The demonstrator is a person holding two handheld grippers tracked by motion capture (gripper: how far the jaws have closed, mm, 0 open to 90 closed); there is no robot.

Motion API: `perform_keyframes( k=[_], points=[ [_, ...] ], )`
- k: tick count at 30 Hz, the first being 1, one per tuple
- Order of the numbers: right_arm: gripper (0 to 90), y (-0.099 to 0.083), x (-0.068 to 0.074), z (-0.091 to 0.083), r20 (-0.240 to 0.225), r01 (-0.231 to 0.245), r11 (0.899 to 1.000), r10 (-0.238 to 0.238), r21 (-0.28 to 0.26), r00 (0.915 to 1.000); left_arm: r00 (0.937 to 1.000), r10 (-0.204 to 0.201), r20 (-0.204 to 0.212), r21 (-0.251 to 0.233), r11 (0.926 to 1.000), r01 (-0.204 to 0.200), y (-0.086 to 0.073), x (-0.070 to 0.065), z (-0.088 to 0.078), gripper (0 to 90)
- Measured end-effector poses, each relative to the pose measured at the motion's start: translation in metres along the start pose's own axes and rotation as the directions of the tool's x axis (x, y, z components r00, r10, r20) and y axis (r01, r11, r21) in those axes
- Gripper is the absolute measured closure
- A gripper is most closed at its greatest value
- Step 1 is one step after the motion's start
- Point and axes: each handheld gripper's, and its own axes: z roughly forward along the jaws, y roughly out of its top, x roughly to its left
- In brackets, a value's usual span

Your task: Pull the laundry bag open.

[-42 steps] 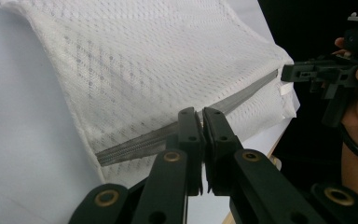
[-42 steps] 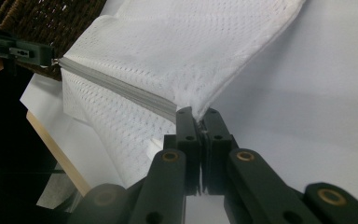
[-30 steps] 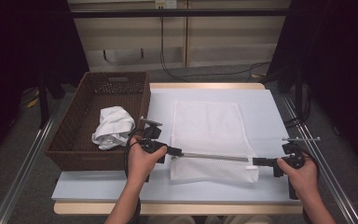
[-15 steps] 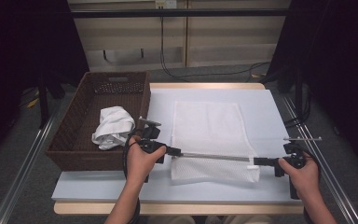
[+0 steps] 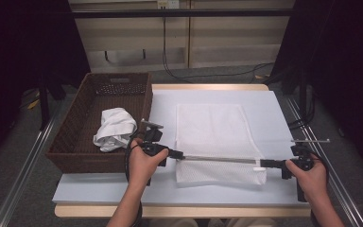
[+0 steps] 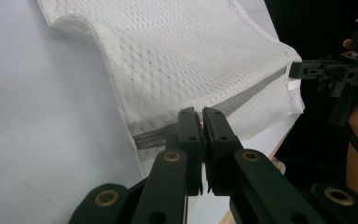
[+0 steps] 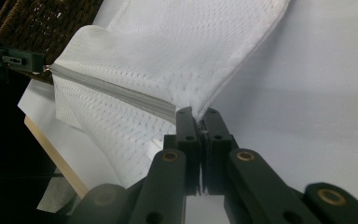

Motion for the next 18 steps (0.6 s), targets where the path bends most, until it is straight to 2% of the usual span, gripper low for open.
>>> perform_keyframes(
  k=[6, 8, 11, 12, 13, 18],
  points=[
    [88.5, -0.0003, -0.0018, -0.0009, -0.003, 0.0, 1.0, 0.0, 0.001, 1.0, 0.9999, 0.002, -0.014, 0.008, 1.0, -0.001, -0.0007, -0.0006, 0.0018, 86.8],
    [88.5, -0.0002, -0.0017, -0.0014, 0.014, 0.004, 1.0, -0.004, 0.005, 0.9999, 0.9985, 0.004, -0.054, -0.003, 1.0, -0.004, -0.0009, -0.0008, 0.0012, 86.8],
    [88.5, -0.0002, -0.0042, -0.0037, 0.012, -0.009, 1.0, 0.009, -0.004, 0.9999, 0.9994, -0.005, -0.034, -0.008, 1.0, 0.005, -0.0012, -0.0004, -0.0006, 86.8],
    [88.5, -0.0003, -0.0053, -0.0048, 0.009, -0.012, 1.0, 0.012, -0.003, 0.9999, 0.9993, 0.005, -0.038, -0.009, 0.9999, -0.005, -0.001, -0.0001, -0.001, 86.8],
    [88.5, -0.0004, -0.0059, -0.0054, 0.006, -0.015, 1.0, 0.015, -0.008, 0.9999, 0.9997, -0.001, -0.023, -0.005, 1.0, 0.001, -0.0011, -0.0005, -0.0014, 86.8],
    [88.5, -0.0004, -0.0069, -0.0053, 0.014, -0.007, 1.0, 0.007, -0.009, 0.9999, 0.9997, -0.024, -0.01, -0.015, 0.9996, 0.024, -0.0014, -0.0011, -0.0024, 86.8]
  ],
)
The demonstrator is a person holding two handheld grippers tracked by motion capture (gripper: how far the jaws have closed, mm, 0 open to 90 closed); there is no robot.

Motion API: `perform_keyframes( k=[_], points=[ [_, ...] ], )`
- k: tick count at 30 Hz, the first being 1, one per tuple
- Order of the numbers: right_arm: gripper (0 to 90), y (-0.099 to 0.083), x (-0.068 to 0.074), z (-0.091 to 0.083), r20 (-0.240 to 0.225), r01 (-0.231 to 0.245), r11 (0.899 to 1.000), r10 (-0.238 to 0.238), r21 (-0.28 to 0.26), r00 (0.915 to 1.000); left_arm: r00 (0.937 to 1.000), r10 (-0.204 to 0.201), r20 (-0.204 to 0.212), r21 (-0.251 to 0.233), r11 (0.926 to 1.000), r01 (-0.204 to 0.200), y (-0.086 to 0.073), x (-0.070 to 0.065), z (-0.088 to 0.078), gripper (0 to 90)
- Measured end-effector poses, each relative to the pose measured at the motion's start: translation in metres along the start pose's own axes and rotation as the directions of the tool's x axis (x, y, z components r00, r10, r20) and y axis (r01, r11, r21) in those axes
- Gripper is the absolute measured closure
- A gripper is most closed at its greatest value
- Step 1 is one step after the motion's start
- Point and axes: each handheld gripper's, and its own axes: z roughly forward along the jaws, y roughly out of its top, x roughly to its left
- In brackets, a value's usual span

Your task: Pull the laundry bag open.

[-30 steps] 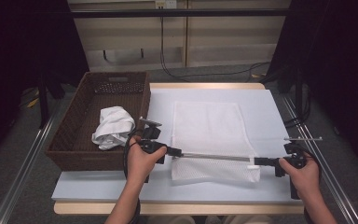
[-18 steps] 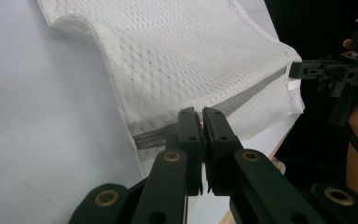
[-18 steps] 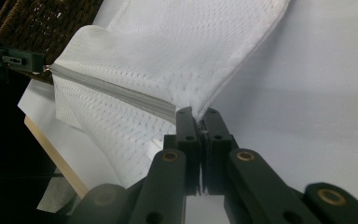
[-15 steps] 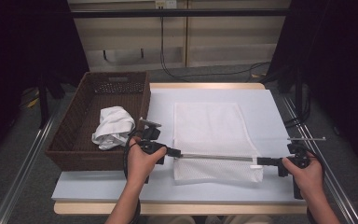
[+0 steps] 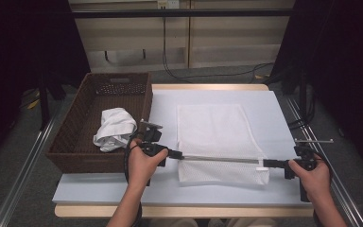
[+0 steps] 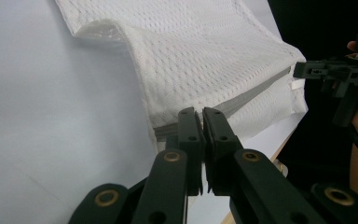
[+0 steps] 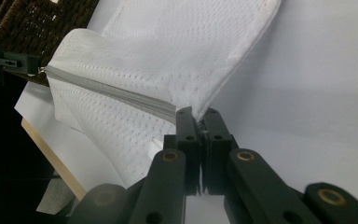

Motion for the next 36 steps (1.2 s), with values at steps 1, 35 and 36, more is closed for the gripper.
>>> perform_keyframes(
  k=[1, 35, 36],
  points=[
    [88.5, 0.0001, 0.0, -0.0002, -0.001, -0.003, 1.0, 0.003, -0.001, 1.0, 1.0, 0.001, 0.001, 0.0, 1.0, -0.001, 0.0001, -0.0002, -0.0002, 86.8],
    [88.4, -0.0002, -0.0025, -0.005, 0.027, -0.001, 1.0, 0.001, 0.0, 0.9996, 0.9992, 0.002, -0.039, -0.001, 1.0, -0.002, -0.0015, -0.001, -0.0047, 86.8],
    [88.4, -0.0003, -0.0025, -0.0051, 0.021, -0.01, 1.0, 0.009, 0.007, 0.9997, 0.9992, 0.003, -0.039, 0.001, 1.0, -0.003, -0.0016, -0.0003, -0.0045, 86.8]
  ],
)
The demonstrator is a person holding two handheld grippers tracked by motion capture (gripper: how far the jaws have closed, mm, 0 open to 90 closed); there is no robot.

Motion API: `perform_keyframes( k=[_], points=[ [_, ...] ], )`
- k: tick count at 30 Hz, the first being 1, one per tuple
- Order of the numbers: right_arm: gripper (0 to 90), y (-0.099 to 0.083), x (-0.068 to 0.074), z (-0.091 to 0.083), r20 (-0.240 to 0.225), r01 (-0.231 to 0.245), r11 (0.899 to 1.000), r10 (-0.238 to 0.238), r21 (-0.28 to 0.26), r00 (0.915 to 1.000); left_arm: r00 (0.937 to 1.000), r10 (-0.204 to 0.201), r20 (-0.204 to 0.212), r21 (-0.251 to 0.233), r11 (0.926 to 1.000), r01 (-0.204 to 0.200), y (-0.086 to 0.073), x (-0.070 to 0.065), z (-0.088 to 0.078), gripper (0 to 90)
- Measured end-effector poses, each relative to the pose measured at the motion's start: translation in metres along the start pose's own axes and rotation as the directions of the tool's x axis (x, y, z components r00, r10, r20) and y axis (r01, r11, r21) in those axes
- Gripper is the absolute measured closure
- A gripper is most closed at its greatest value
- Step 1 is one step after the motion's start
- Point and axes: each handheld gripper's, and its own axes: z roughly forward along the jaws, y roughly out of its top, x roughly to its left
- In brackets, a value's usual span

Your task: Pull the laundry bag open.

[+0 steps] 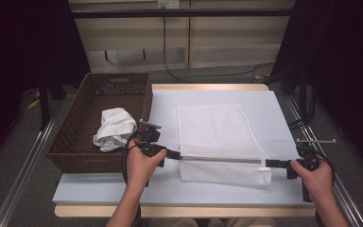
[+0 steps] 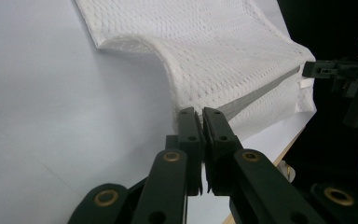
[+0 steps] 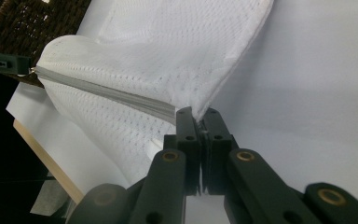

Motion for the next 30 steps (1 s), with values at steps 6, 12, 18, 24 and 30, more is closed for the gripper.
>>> perform_keyframes(
  k=[6, 12, 18, 24, 30],
  points=[
    [88.4, 0.0, 0.001, 0.001, 0.002, 0.003, 1.0, -0.003, 0.009, 1.0, 0.9998, 0.008, -0.017, 0.011, 0.9999, -0.008, 0.0, 0.0, 0.001, 86.7],
    [88.2, 0.0, 0.001, 0.003, 0.015, 0.023, 0.999, -0.024, 0.033, 0.9996, 0.9994, -0.001, -0.033, 0.027, 0.9996, 0.001, 0.0, -0.001, 0.005, 86.6],
    [88.0, 0.0, 0.003, 0.007, 0.021, 0.031, 0.998, -0.032, 0.047, 0.9993, 0.9979, 0.01, -0.064, 0.032, 0.9995, -0.008, 0.0, -0.001, 0.008, 86.5],
    [86.4, 0.0, 0.003, 0.007, 0.025, 0.038, 0.998, -0.039, 0.048, 0.9989, 0.9958, 0.025, -0.088, 0.054, 0.9983, -0.02, 0.001, -0.001, 0.012, 86.4],
    [66.2, 0.001, 0.004, 0.005, 0.052, 0.036, 0.999, -0.036, 0.0, 0.998, 0.9952, 0.028, -0.094, 0.063, 0.9977, -0.022, 0.0, -0.002, 0.016, 86.2]
  ],
)
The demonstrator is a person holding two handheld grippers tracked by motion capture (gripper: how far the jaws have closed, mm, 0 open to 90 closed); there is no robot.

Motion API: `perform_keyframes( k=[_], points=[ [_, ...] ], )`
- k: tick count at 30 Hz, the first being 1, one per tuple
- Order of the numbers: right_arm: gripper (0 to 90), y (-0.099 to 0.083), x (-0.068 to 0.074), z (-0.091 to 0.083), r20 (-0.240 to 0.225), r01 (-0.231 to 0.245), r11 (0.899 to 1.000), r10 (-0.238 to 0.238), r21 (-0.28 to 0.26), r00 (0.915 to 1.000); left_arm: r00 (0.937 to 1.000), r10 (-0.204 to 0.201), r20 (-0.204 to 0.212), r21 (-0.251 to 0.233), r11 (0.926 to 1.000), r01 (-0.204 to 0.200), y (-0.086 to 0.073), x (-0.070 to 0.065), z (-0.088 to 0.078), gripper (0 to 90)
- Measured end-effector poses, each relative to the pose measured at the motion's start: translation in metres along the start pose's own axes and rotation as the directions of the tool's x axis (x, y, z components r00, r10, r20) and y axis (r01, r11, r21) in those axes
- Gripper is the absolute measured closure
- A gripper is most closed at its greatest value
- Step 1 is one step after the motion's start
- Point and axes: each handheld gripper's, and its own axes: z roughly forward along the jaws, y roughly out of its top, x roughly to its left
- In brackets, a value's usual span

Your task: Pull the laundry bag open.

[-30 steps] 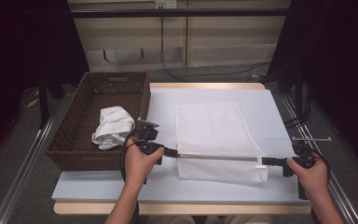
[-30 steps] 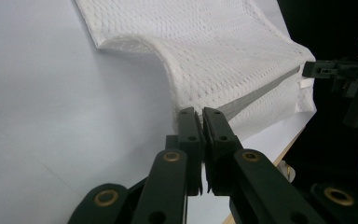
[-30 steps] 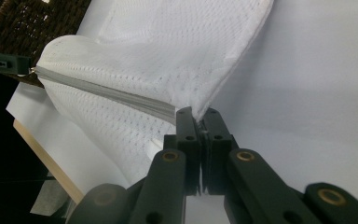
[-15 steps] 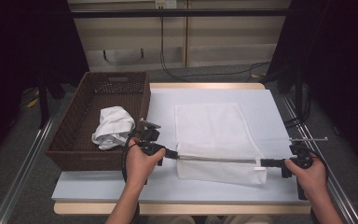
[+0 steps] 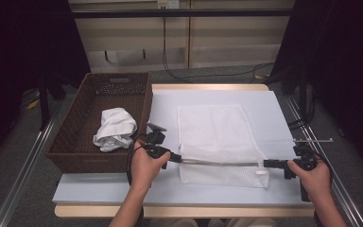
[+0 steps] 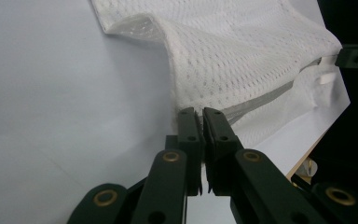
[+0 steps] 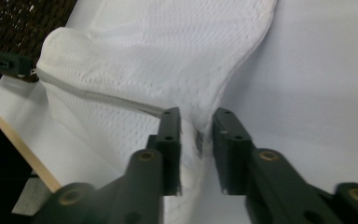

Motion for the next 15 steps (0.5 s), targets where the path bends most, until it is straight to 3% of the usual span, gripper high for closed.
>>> perform_keyframes(
  k=[6, 15],
  points=[
    [61.5, 0.001, 0.002, -0.001, 0.033, 0.019, 0.999, -0.018, -0.028, 0.9993, 0.9999, -0.007, 0.009, 0.008, 0.9999, 0.007, 0.0, 0.0, 0.005, 83.2],
    [50.2, 0.004, 0.015, 0.005, 0.018, 0.097, 0.994, -0.096, -0.055, 0.9952, 0.9989, 0.014, 0.046, 0.005, 0.9999, -0.014, 0.0, -0.006, 0.011, 74.0]
  ],
)
